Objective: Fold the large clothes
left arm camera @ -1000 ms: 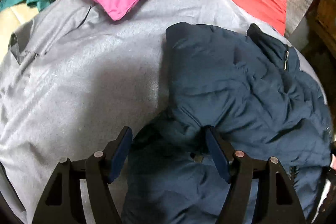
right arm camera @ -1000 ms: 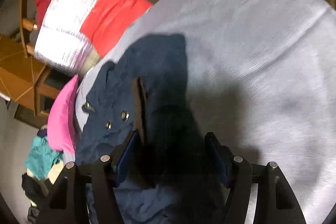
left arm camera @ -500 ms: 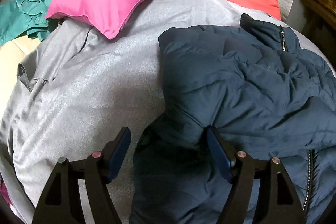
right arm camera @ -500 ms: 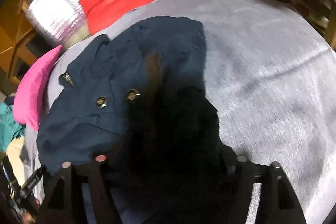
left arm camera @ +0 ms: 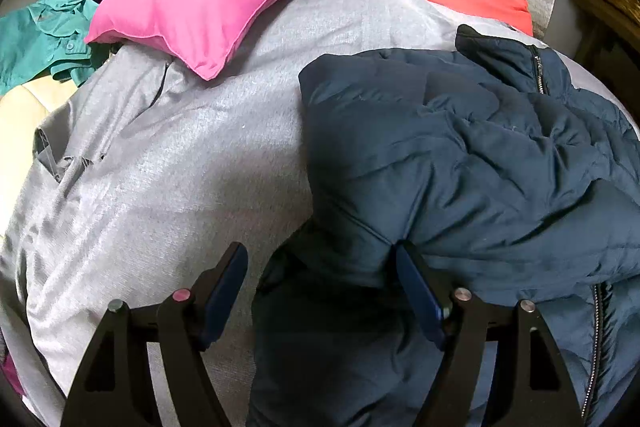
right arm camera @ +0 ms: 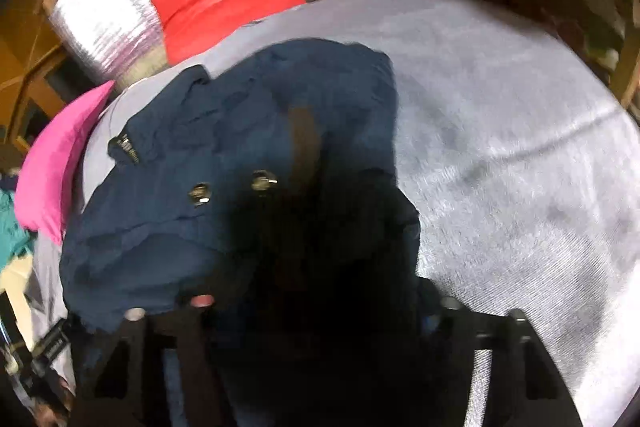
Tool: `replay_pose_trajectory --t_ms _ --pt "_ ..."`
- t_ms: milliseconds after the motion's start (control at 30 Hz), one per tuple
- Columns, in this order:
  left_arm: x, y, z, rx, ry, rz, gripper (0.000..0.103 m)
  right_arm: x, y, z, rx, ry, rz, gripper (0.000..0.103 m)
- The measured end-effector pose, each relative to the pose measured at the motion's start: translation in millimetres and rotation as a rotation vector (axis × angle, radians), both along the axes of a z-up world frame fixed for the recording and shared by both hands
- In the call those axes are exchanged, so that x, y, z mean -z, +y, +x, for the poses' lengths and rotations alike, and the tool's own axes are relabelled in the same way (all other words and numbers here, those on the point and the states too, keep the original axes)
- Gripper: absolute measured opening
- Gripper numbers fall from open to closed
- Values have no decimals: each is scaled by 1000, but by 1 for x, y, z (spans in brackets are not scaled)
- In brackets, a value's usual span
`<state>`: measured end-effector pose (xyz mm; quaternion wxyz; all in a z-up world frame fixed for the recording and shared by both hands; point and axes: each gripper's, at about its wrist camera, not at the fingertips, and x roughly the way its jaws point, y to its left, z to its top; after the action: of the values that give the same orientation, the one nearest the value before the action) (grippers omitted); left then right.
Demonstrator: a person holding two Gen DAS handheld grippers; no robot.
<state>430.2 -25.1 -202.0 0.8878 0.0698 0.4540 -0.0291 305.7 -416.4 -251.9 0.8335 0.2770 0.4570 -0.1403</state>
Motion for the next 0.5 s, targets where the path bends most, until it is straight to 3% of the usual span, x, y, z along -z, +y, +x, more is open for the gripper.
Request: replay_pose_trajectory --t_ms 133,233,300,367,500 --pt "-1 -3 -1 6 -3 15 77 -10 7 -2 -20 -29 -44 53" --pt "0 -2 0 4 2 6 77 4 -1 0 -19 -8 8 55" --pt "1 0 1 -4 4 1 82 6 -3 0 -15 -8 41 57" --pt "5 4 2 -31 4 0 93 9 -4 -1 -4 -15 48 63" --pt "11 13 5 -69 36 -62 97 13 -4 -4 12 -13 45 68"
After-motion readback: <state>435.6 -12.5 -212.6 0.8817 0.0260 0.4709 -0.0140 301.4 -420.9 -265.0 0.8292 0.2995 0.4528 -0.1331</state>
